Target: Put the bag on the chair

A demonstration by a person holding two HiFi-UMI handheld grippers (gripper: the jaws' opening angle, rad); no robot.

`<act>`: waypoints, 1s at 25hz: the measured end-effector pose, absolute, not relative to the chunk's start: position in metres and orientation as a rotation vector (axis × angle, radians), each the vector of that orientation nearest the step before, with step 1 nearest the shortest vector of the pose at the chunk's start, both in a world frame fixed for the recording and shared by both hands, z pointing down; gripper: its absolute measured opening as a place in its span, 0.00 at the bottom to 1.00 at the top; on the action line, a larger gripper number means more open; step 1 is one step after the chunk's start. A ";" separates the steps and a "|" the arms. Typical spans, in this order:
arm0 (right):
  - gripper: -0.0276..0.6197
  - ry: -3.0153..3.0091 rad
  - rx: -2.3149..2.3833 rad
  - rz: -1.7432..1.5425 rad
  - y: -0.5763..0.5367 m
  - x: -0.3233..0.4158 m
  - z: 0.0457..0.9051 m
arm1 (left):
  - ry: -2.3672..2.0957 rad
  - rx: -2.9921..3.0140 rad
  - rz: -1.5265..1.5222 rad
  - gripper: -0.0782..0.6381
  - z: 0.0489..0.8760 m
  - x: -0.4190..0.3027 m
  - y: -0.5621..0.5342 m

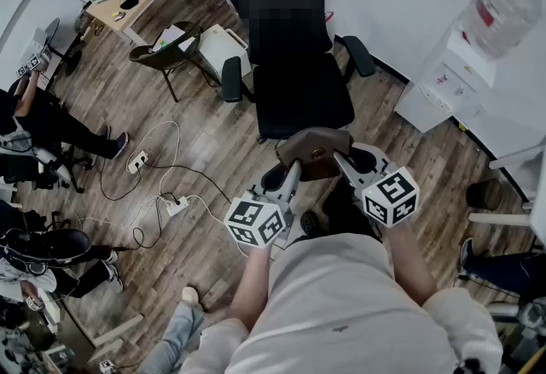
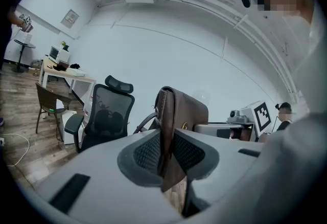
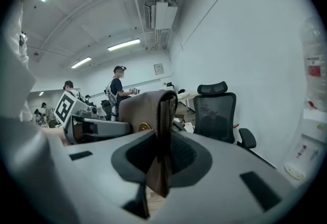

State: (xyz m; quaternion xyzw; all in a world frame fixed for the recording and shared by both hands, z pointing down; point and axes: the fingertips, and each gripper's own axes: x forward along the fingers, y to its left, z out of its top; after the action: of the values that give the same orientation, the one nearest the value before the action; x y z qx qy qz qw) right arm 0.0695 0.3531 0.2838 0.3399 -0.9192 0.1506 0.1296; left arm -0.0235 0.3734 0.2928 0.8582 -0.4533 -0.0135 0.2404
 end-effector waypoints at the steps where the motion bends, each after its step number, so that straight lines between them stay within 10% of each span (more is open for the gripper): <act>1: 0.13 -2.674 0.991 0.451 0.354 0.069 0.284 | -1.241 2.345 -0.041 0.19 0.292 -0.024 0.374; 25: 0.15 -2.633 1.035 0.520 0.381 0.082 0.297 | -1.247 2.406 0.085 0.19 0.299 -0.010 0.399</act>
State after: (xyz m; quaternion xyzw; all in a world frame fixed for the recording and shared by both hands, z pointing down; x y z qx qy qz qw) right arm 0.0823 0.3808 0.2969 0.3565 -0.9074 0.1793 0.1320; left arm -0.0098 0.3987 0.2994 0.8669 -0.4494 0.0305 0.2134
